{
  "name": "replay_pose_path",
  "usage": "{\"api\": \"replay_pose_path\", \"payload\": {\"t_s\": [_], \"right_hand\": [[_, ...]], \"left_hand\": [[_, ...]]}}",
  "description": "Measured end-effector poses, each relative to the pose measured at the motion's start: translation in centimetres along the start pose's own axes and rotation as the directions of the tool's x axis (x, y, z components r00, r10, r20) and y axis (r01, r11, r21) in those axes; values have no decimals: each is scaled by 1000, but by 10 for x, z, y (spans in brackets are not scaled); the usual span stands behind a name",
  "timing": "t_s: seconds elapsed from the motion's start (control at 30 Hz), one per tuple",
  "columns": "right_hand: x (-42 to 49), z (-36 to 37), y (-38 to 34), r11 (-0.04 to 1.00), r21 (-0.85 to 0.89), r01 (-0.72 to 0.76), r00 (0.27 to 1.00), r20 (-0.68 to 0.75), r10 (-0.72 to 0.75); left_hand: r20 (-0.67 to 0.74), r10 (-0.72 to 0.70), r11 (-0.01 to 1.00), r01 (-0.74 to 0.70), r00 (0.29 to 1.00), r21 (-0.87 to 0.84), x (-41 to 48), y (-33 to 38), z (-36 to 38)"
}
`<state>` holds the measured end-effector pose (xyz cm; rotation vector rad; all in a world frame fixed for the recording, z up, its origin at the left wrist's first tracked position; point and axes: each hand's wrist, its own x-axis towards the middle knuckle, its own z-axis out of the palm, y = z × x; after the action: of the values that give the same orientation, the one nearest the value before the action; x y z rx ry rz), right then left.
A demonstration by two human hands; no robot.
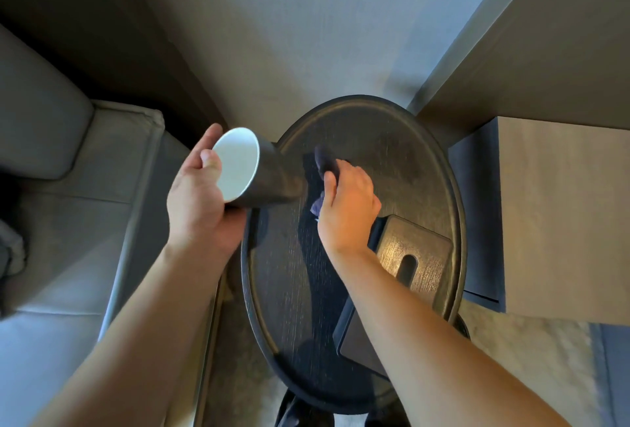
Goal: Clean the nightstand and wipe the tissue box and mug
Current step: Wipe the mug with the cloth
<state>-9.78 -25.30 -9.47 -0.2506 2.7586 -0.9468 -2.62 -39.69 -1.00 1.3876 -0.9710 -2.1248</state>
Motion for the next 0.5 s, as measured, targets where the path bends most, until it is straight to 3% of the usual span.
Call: {"api": "replay_pose_path", "payload": {"t_s": [0.13, 0.33, 0.5], "right_hand": [[-22, 27, 15, 952, -291, 91, 985, 165, -43], [-46, 28, 4, 937, -345, 56, 980, 199, 15], [-50, 6, -7, 922, -381, 73, 904, 415, 100]], "left_hand": [[17, 35, 997, -36, 999, 62, 7, 1, -5], [84, 72, 983, -85, 994, 165, 11, -11, 9], [241, 93, 948, -160, 966, 274, 15, -17, 27]]}}
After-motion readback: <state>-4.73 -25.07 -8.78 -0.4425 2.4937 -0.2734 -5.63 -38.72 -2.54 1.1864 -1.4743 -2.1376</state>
